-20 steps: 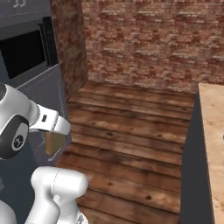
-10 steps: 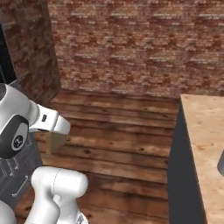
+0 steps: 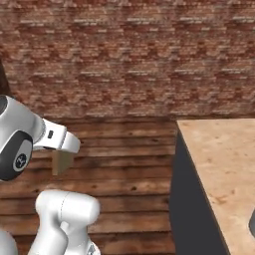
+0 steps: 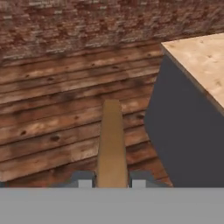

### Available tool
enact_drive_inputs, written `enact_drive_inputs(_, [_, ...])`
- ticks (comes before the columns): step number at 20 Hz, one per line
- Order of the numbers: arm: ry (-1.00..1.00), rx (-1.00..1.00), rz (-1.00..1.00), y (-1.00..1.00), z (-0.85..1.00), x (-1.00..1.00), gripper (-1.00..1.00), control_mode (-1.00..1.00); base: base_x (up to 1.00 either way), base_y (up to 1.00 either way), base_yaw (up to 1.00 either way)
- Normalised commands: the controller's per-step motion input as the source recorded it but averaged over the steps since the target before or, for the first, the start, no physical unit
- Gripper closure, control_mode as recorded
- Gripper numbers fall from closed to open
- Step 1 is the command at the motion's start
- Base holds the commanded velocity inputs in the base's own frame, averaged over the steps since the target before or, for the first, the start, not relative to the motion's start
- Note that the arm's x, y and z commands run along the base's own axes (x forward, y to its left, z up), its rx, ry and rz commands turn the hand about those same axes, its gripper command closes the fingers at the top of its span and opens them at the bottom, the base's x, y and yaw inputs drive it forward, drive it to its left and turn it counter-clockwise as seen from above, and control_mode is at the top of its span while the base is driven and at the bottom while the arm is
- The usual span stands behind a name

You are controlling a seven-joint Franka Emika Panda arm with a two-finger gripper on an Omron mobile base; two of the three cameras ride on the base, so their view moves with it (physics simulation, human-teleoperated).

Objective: Start the toaster. Once the lever pops up, take the bread to the plate on the dining counter.

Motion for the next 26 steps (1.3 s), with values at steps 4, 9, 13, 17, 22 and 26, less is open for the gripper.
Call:
enact_drive_inputs(4, [0.00,0.00,0.00,0.00,0.00,0.00,1.00,1.00,1.00,0.43,-0.38])
enact_drive_inputs(9, [0.00,0.00,0.00,0.00,0.00,0.00,1.00,1.00,1.00,0.60,-0.39])
enact_drive_inputs(13, [0.00,0.00,0.00,0.00,0.00,0.00,1.00,1.00,0.97,0.79,-0.43])
enact_drive_inputs(17, [0.00,0.00,0.00,0.00,0.00,0.00,1.00,1.00,0.93,0.87,-0.48])
enact_drive_inputs(22, [0.00,0.00,0.00,0.00,0.00,0.00,1.00,1.00,0.85,0.98,-0.58])
enact_drive_inputs(26, [0.00,0.00,0.00,0.00,0.00,0.00,1.00,1.00,0.66,0.77,-0.71])
